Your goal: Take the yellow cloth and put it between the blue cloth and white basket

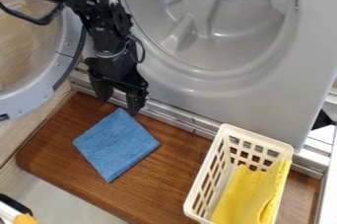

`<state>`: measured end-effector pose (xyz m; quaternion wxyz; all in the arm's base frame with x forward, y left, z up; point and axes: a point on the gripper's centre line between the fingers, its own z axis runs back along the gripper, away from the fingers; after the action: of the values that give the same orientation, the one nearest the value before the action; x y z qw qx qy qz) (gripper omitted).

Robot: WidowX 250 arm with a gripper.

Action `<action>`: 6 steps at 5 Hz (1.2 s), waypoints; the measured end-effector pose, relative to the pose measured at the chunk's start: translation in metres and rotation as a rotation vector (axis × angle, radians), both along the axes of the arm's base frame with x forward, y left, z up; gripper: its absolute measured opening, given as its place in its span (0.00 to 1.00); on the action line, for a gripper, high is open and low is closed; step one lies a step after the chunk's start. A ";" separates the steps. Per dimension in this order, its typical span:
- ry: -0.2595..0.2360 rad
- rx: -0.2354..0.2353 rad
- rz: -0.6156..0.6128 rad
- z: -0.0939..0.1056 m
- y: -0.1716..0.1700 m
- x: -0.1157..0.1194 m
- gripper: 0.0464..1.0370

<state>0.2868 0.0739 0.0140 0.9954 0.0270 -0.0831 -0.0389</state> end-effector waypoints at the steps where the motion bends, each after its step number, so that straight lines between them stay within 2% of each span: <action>1: 0.026 -0.008 0.008 -0.008 -0.001 -0.003 0.96; 2: 0.054 -0.008 0.065 -0.014 -0.003 -0.006 0.96; 3: -0.035 0.030 0.089 -0.003 -0.047 0.000 0.96; 4: -0.082 0.098 -0.025 0.027 -0.101 0.000 0.96; 5: -0.128 0.121 -0.070 0.045 -0.152 -0.014 0.96; 6: -0.134 0.046 -0.049 0.041 -0.195 -0.010 0.96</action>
<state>0.2765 -0.1207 0.0551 0.9855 0.0501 -0.1492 -0.0634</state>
